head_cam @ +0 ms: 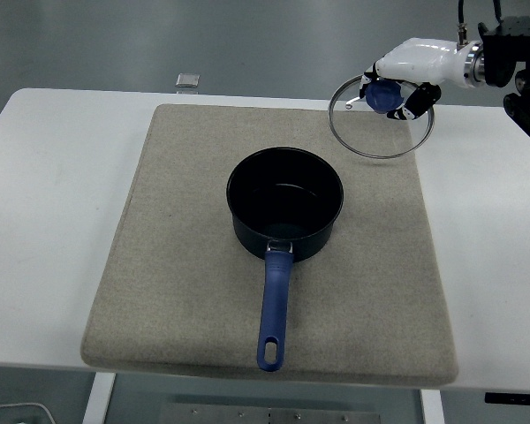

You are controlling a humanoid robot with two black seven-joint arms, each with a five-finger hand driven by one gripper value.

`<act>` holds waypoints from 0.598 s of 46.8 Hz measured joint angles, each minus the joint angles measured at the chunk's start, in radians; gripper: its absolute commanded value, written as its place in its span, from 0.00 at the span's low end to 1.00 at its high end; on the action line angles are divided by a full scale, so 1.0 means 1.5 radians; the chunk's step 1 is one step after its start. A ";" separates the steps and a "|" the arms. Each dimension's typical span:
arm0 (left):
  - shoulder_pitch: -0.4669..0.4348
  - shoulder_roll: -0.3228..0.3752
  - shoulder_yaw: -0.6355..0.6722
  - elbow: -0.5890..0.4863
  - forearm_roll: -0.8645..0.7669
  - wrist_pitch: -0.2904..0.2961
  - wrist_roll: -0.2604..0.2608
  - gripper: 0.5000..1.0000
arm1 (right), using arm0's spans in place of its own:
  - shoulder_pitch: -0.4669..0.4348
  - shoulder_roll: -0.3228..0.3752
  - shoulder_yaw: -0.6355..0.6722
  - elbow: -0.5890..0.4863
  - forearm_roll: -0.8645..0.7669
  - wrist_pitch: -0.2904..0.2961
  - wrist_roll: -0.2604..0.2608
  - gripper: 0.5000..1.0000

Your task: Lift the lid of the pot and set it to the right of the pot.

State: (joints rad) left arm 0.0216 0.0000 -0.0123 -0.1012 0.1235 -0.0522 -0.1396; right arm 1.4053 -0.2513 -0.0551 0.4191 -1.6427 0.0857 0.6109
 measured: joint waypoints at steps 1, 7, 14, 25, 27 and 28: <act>0.000 0.000 0.000 0.000 0.000 0.000 0.000 1.00 | -0.001 0.000 -0.001 0.000 0.000 0.000 0.000 0.00; 0.000 0.000 0.000 0.000 0.000 0.000 0.000 1.00 | -0.013 -0.004 -0.018 -0.002 0.000 -0.004 0.000 0.00; 0.000 0.000 0.000 0.000 0.001 0.000 0.000 1.00 | -0.029 -0.005 -0.022 -0.002 0.000 -0.008 0.000 0.00; 0.000 0.000 0.000 0.000 0.001 0.000 0.000 1.00 | -0.039 -0.004 -0.022 0.000 0.001 -0.008 0.000 0.00; 0.000 0.000 0.000 0.000 0.001 0.000 0.000 1.00 | -0.040 -0.004 -0.022 0.000 0.001 -0.008 0.000 0.00; 0.000 0.000 0.000 0.000 0.001 0.000 0.000 1.00 | -0.040 -0.004 -0.022 0.000 0.002 -0.008 0.000 0.00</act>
State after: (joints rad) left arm 0.0215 0.0000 -0.0123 -0.1014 0.1243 -0.0522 -0.1396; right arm 1.3448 -0.2571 -0.0887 0.4193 -1.6393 0.0736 0.6107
